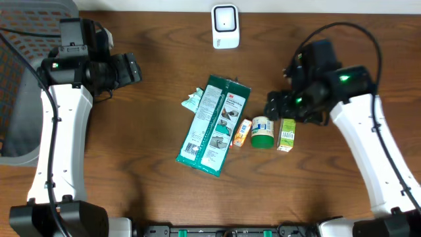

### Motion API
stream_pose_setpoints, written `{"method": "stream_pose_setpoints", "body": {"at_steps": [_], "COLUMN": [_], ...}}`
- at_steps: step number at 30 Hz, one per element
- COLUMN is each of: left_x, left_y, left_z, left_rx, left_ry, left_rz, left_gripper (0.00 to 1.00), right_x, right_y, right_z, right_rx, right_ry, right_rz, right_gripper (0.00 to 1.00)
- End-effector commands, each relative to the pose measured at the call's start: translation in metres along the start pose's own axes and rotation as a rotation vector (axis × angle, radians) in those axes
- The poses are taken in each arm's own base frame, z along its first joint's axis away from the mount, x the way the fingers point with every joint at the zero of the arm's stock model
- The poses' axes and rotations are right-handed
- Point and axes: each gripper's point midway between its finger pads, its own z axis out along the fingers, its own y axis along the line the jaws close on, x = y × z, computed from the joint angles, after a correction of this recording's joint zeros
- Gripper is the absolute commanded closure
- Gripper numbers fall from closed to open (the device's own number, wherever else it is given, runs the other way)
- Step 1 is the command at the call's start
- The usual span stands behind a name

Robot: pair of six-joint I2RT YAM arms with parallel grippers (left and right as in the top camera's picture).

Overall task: Scan the item barcode
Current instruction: 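Move the right gripper down toward the POKKA carton and jar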

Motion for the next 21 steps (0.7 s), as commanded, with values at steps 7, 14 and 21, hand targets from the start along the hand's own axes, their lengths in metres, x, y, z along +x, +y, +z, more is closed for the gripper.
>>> {"method": "stream_pose_setpoints", "body": {"at_steps": [7, 14, 21], "left_x": [-0.002, -0.002, -0.002], "left_y": [0.0, 0.0, 0.0], "left_z": [0.0, 0.0, 0.0], "left_rx": [0.0, 0.0, 0.0], "left_ry": [0.0, 0.0, 0.0], "left_rz": [-0.004, -0.004, -0.004], "left_gripper": [0.13, 0.13, 0.13], "right_x": [0.024, 0.022, 0.022], "right_y": [0.002, 0.0, 0.009], "right_z": [0.06, 0.077, 0.087], "right_rx": [0.09, 0.177, 0.172], "right_ry": [0.02, -0.058, -0.095], "right_rz": [0.042, 0.061, 0.09], "right_gripper": [0.15, 0.23, 0.29]}}
